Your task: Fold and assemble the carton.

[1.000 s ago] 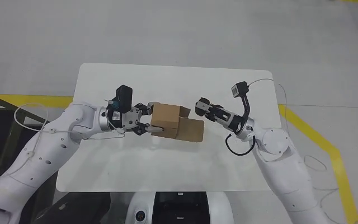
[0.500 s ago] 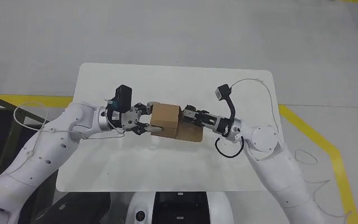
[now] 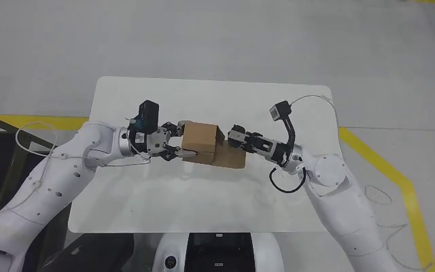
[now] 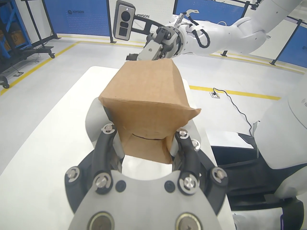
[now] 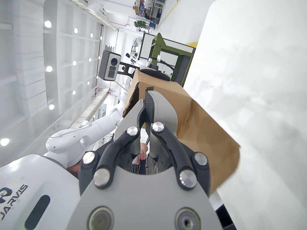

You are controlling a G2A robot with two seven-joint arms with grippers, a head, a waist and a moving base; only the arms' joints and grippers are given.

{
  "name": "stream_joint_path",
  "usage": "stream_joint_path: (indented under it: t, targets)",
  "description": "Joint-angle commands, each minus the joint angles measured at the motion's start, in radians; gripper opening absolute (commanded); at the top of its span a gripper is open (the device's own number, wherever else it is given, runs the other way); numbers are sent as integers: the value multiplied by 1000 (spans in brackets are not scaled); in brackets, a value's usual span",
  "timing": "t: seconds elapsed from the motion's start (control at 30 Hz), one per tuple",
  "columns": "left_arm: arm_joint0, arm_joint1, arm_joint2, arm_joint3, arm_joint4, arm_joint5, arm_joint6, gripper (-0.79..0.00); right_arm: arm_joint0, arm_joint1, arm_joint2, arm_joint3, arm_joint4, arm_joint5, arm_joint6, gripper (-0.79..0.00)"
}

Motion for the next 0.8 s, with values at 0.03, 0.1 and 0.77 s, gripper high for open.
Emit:
stream_joint_path:
  t: [0.03,0.1,0.77]
  targets:
    - [3,2,-16,11,5,0,17,-468,-43,13,68,-24,-14,50,-5,-785]
    - [7,3,-28,15,7,0,31,-471,-61,19,95,-26,-15,81,-3,-785]
    - [43,3,-50,-21,42,0,72,-480,6,-4,-54,137,110,53,75,-785]
